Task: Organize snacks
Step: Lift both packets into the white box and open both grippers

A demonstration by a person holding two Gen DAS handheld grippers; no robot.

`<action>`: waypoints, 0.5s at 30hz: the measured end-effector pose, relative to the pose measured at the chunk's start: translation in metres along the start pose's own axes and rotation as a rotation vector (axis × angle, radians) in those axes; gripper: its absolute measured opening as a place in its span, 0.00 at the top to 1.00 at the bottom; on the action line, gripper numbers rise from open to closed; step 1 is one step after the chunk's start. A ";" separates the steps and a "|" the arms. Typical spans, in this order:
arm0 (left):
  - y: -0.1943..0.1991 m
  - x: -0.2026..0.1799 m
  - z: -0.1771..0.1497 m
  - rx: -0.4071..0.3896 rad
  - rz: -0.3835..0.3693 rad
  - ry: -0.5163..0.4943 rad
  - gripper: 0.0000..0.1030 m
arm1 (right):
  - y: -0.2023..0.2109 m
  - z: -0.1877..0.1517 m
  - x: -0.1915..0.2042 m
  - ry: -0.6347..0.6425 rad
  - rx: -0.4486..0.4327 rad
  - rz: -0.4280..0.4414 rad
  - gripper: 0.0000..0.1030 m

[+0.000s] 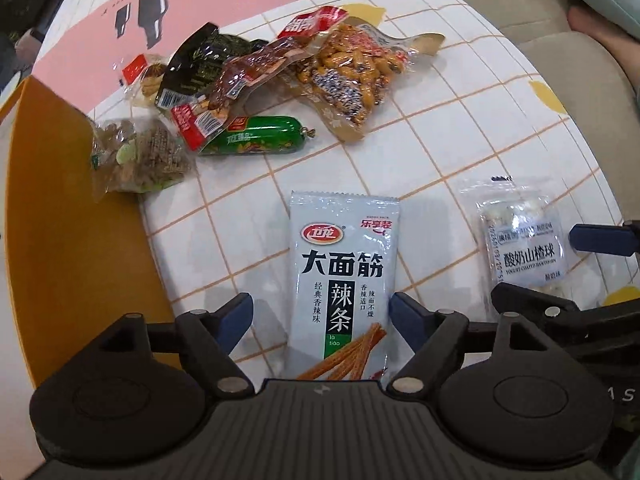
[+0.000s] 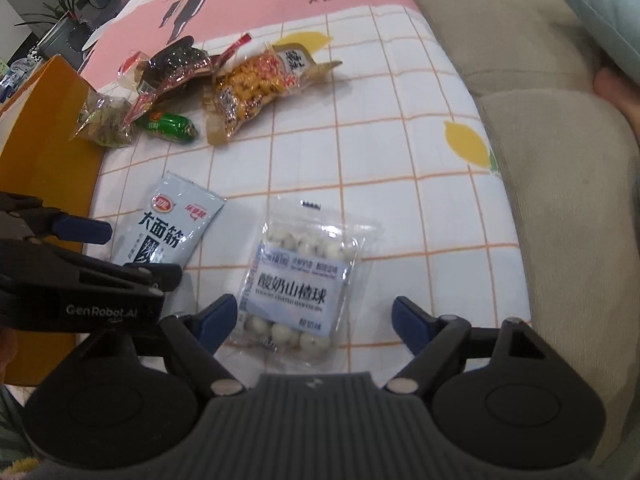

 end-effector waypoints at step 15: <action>-0.003 -0.001 0.000 0.010 -0.068 0.056 0.13 | -0.005 -0.008 0.023 0.106 -0.006 0.001 0.17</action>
Point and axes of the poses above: each gripper's, at about its wrist camera, not at the fingertips, and y roughly against the way its jaws point, x to its left, z to its top, the point moved 3 cm from there along -y, roughly the way its jaws point, and after that the axes turned 4 degrees about -x, right-handed, at the moved point
